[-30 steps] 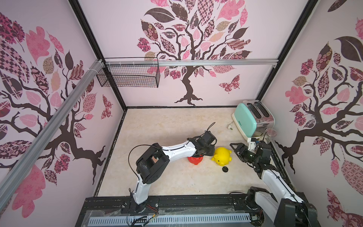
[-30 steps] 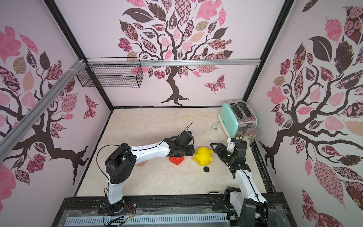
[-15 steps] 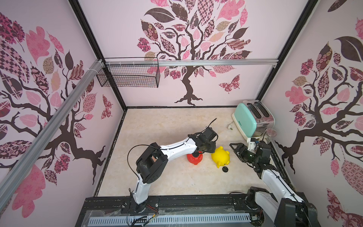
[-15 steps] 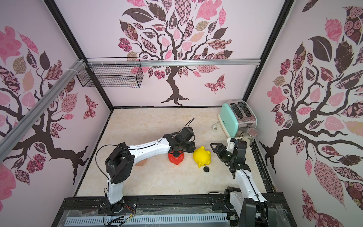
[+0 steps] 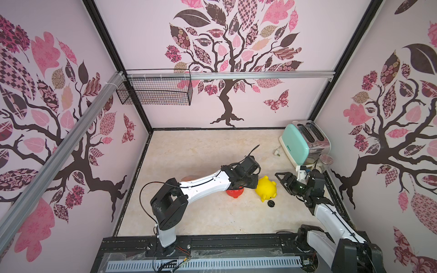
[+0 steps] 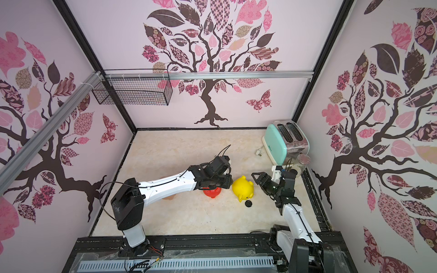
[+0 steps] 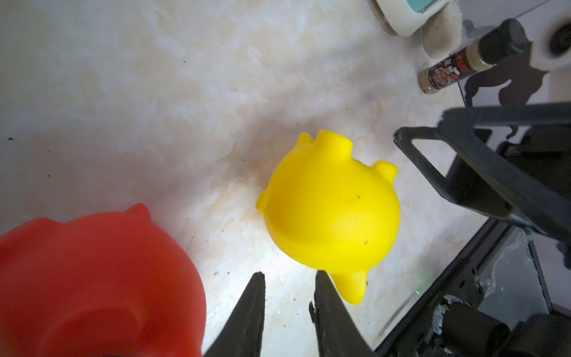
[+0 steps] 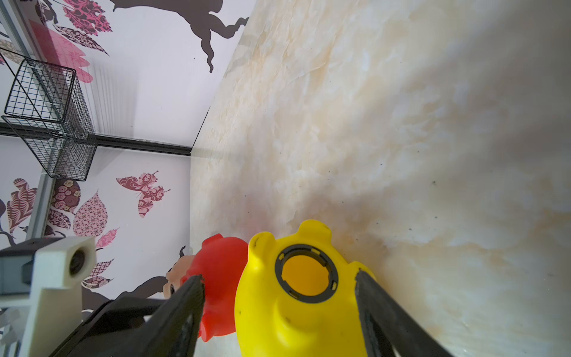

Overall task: Close piggy banks
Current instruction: Turn over the piggy bank at the center of the board.

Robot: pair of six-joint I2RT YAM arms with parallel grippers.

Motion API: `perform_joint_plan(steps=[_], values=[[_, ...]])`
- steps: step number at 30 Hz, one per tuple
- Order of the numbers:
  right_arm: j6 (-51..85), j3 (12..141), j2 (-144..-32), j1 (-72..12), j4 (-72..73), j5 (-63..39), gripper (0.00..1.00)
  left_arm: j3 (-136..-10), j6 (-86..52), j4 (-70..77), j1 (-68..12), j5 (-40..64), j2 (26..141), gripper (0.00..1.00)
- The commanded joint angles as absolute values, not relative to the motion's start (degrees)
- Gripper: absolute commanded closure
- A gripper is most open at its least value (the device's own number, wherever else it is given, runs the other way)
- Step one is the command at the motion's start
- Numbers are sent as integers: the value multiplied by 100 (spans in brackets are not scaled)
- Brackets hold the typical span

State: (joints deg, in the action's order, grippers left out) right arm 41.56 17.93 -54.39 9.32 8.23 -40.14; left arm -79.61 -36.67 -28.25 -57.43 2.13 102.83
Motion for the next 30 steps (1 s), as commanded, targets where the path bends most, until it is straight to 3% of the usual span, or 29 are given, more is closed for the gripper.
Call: perform_joint_plan(steps=[1,19,30], values=[[4103,1847,-5426,866,1000,-3992,21,-7778,-3794,-2845,-5994,21,10099,69],[4530,2450,-6977,200,2263,-3893,21,-7672,-3977,-2672,-6170,95,10355,70],[4526,2444,-7250,57,2496,-4016,20,-8054,-3931,-2768,-6170,176,10879,70]])
